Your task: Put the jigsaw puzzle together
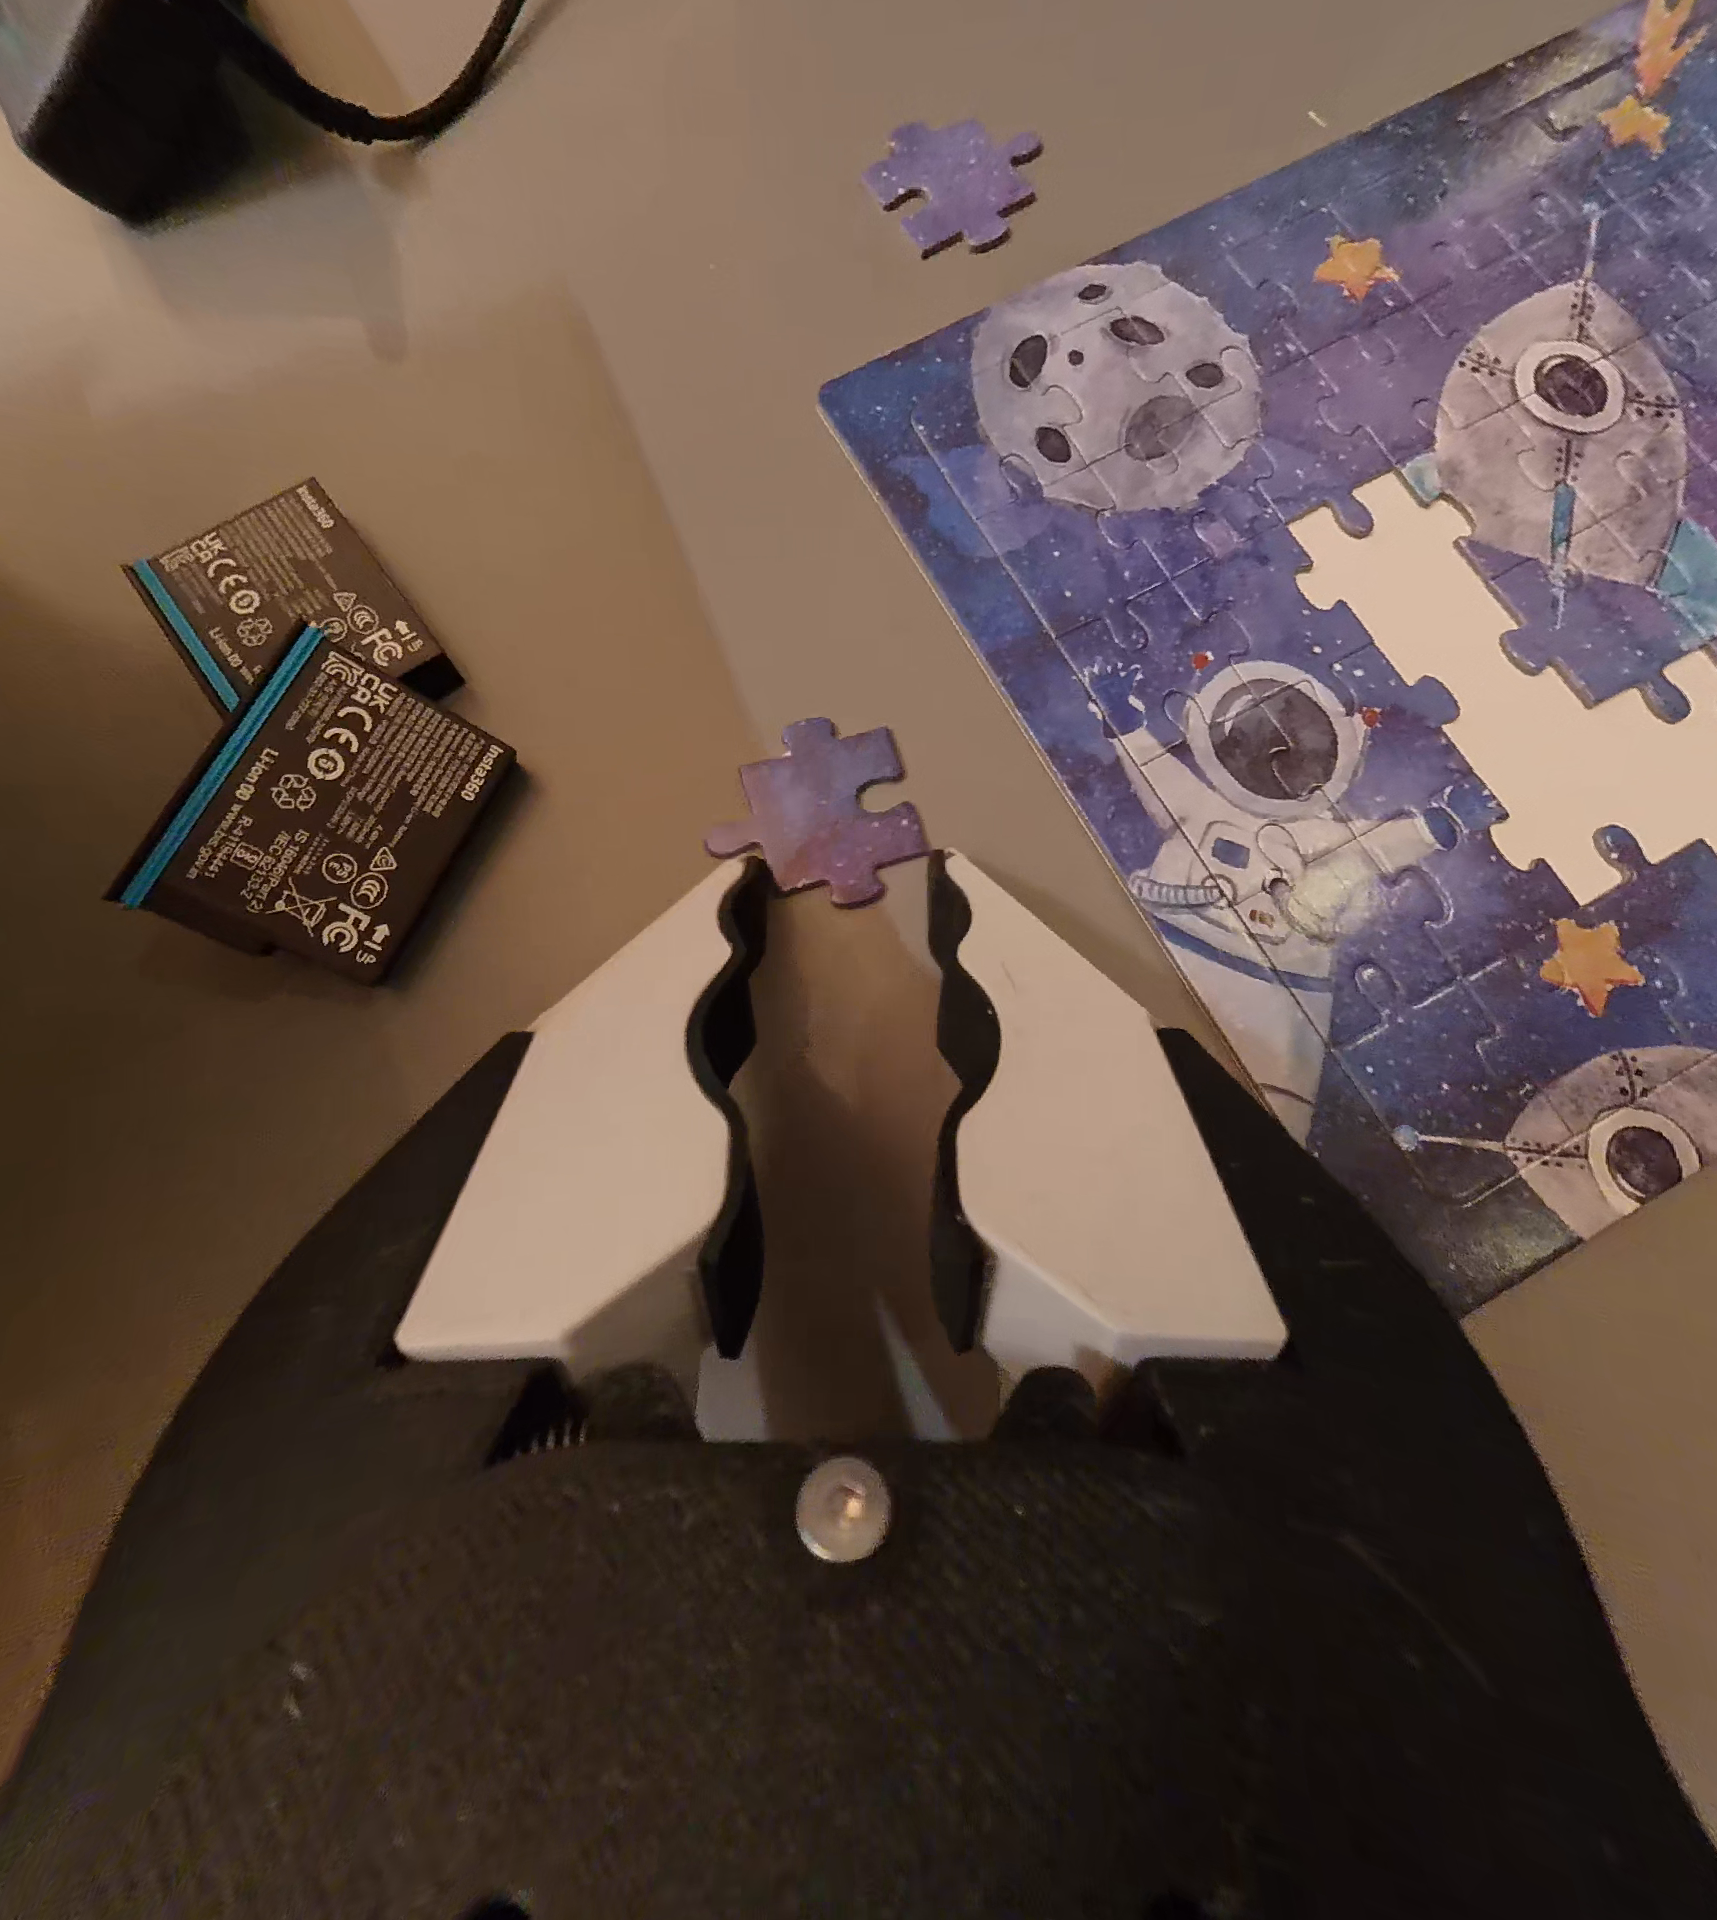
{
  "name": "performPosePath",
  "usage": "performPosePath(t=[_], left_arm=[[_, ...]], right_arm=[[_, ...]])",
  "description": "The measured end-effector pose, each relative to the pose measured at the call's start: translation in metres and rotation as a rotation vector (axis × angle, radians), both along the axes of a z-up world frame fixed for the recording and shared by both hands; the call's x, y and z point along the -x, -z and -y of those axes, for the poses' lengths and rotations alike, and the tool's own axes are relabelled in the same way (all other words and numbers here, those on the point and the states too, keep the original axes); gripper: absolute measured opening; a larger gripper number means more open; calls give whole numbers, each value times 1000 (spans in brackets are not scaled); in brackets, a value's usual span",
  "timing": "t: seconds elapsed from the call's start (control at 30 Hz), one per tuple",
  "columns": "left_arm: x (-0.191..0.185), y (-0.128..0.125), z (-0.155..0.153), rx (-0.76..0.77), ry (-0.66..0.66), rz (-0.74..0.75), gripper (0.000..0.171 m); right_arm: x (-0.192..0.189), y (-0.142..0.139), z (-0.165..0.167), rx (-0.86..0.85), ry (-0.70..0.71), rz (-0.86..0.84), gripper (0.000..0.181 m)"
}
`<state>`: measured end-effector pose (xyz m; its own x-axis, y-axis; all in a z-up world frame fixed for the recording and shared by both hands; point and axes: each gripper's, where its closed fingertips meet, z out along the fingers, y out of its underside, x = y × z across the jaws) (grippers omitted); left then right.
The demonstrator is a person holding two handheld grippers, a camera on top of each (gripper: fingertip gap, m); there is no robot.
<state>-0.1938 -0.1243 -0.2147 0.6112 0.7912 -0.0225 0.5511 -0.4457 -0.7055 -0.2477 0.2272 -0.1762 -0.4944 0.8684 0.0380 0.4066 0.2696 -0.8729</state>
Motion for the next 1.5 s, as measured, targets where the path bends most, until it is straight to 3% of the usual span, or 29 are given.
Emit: performPosePath(t=[0.17,0.47,0.73,0.9,1.23,1.5], left_arm=[[0,0,-1,11,5,-11,24],[8,-2,-8,-12,-39,-8,42],[20,-8,18,22,-140,-77,41],[14,-15,1,-63,-70,-75,50],[13,1,-4,-23,-43,15,63],[7,0,-9,-16,5,2,47]], right_arm=[[0,0,0,2,1,0,28],[0,-1,2,-4,-7,-6,28],[-1,-5,3,-4,-11,-16,27],[-1,-4,4,-10,-15,-15,28],[-1,-3,5,-12,-19,-12,27],[-1,-6,4,-11,-17,-23,27]])
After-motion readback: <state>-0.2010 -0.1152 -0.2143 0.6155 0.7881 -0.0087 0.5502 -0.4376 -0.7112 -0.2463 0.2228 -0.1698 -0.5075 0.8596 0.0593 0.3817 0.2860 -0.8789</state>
